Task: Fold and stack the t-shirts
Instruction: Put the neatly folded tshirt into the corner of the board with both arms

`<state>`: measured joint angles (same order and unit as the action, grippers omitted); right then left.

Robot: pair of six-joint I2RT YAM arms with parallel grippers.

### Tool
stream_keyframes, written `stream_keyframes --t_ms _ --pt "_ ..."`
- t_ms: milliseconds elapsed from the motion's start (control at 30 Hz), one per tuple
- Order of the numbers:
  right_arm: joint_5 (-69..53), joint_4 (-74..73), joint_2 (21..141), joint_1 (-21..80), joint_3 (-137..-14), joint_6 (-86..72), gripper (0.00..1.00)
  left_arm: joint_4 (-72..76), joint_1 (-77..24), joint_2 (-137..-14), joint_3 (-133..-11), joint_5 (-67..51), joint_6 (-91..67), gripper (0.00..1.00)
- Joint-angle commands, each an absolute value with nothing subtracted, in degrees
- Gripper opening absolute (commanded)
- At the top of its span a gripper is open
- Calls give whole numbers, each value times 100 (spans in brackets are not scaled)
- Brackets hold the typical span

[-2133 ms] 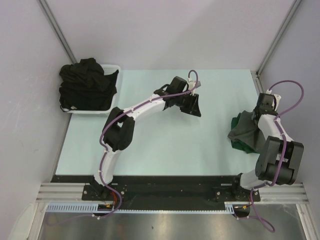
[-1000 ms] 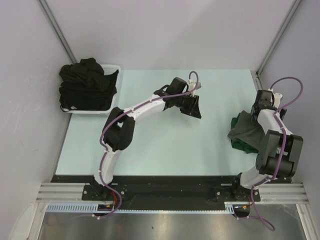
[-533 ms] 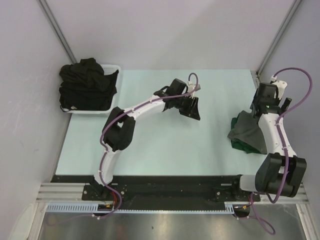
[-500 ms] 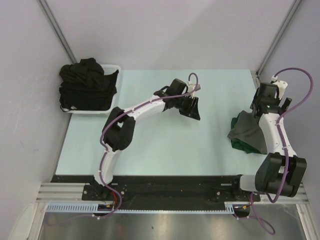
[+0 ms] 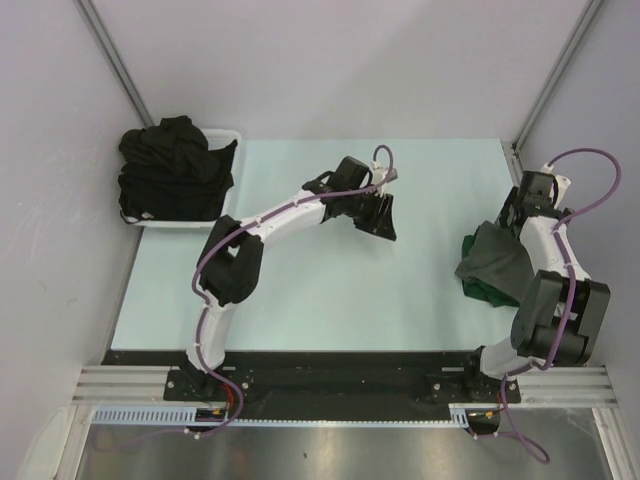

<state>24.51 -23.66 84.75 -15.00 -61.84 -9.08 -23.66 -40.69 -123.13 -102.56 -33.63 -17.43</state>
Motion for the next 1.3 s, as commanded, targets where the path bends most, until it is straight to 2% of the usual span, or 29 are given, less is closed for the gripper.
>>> stream_keyframes --t_ms 0,267,600,800,1167,1267 --pt "2557 -2250 8788 -1573 -6355 -1037 100 -2390 -4008 -11769 -10116 -3313 -1529 45" --pt "3032 -2400 9017 -1617 -6285 -1169 100 -2461 -3999 -11611 -9976 -3208 -1459 46" --pt "3462 -1872 9456 -1687 -5854 -1195 100 -2575 -3990 -11470 -9853 -3103 -1354 46" --pt "3445 -2083 9773 -1731 -6038 -1380 100 -2575 -3973 -11478 -9923 -3120 -1362 46" --pt "2866 -3005 9185 -1653 -7285 -1555 100 -2487 -3920 -11566 -9975 -3217 -1415 47" --pt "2778 -3365 8878 -1521 -7182 -1626 100 -2479 -3920 -11610 -10019 -3234 -1424 47"
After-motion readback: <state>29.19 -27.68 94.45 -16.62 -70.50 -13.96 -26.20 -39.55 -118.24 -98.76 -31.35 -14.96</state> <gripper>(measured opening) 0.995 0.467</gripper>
